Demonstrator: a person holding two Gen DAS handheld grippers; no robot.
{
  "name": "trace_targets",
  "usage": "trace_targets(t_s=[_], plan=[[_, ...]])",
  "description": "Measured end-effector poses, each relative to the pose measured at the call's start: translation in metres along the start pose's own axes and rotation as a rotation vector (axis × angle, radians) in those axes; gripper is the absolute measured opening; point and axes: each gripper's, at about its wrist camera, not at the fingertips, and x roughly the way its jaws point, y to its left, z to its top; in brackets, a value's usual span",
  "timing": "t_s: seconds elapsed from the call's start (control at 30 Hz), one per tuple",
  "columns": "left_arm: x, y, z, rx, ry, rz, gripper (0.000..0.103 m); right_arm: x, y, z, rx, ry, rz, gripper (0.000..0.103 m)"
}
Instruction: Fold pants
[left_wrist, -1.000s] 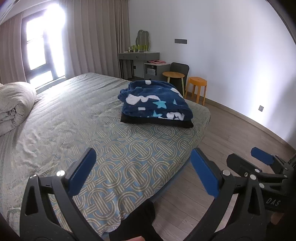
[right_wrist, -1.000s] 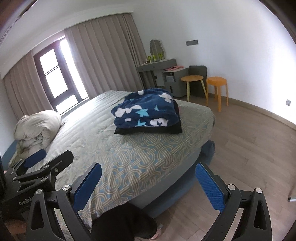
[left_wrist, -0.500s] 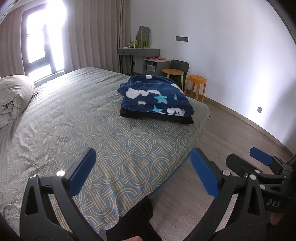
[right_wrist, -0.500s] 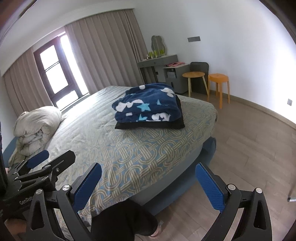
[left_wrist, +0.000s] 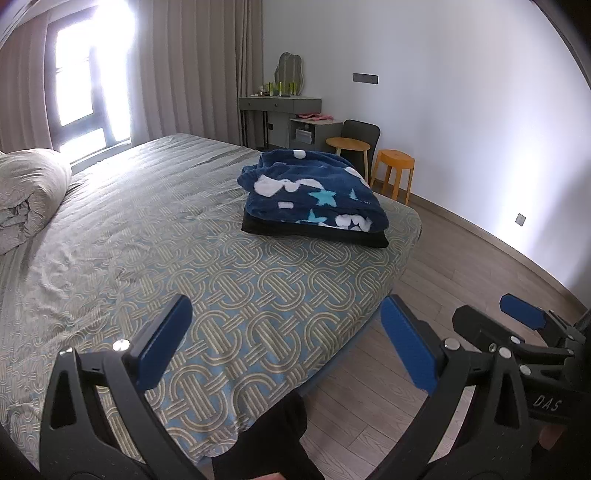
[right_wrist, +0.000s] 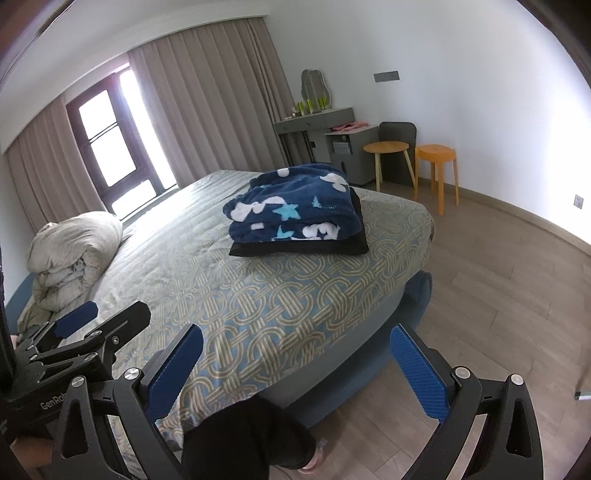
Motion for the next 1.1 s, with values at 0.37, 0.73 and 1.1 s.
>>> trace_targets(t_s=[0.37, 0.73, 1.1], plan=[[-0.0015, 0.0012, 0.0000, -0.002, -0.002, 0.005, 0.102, 0.0016, 0.0003, -0.0009, -0.004, -0.002, 0.001, 0.103], [-0.0023, 0.0001, 0.0003, -0.002, -0.007, 0.011, 0.102, 0.0050, 0.0000, 0.0000, -0.005, 0.000, 0.007, 0.103], [0.0011, 0.0007, 0.0008, -0.011, 0.005, 0.006, 0.101, 0.0087, -0.0004, 0.0001, -0.006, 0.006, 0.010, 0.103]])
